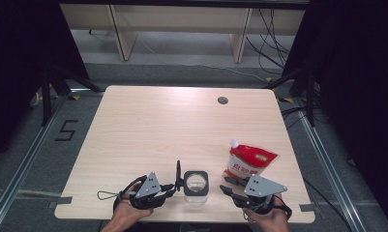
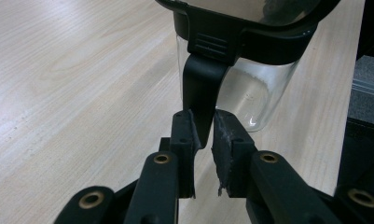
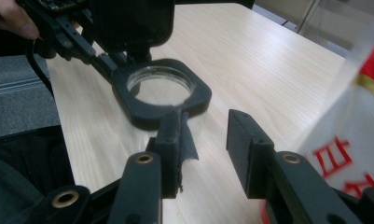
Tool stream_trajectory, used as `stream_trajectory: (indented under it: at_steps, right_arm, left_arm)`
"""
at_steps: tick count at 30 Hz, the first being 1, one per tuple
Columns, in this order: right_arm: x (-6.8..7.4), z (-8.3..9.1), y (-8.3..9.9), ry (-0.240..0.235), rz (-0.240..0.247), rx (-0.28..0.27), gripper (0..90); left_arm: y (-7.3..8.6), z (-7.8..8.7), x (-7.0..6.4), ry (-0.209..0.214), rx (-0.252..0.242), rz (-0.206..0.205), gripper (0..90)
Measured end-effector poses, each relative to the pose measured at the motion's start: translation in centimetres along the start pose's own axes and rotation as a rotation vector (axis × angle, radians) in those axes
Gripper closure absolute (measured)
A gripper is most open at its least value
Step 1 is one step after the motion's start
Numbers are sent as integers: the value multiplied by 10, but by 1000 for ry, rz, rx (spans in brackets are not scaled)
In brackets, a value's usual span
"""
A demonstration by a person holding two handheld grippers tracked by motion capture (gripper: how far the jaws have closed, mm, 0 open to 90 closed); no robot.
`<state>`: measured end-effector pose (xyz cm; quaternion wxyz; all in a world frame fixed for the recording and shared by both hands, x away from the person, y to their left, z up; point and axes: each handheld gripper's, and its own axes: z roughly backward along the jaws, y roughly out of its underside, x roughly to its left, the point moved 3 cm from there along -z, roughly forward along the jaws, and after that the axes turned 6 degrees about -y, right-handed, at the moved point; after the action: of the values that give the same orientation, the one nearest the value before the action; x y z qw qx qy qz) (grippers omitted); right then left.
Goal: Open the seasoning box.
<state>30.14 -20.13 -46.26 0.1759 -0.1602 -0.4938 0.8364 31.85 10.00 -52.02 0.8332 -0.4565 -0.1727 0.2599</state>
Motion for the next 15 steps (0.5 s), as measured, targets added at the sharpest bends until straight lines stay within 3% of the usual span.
stream_trajectory:
  at_steps: [1,4,5,8,9,11,12,15]
  right_arm:
    - [1,3,2,0,-9,6,660]
    - [1,8,6,12,-14,4,654]
    - [0,14,11,30,-31,10,645]
    - [-2,22,18,44,-48,7,624]
    - [-3,26,21,54,-57,16,617]
    - [-4,29,23,64,-69,15,610]
    - [-6,34,27,77,-78,16,589]
    - [-6,38,32,86,-111,26,555]
  left_arm:
    - [1,0,-1,0,1,15,770]
    - [1,2,0,0,-2,-2,760]
    - [2,3,-2,2,-7,33,742]
    - [3,8,0,-6,4,23,700]
    - [3,9,0,-5,0,41,683]
    - [4,11,2,-16,11,21,666]
    - [5,14,1,-6,-1,56,629]
    - [7,17,3,-12,19,54,534]
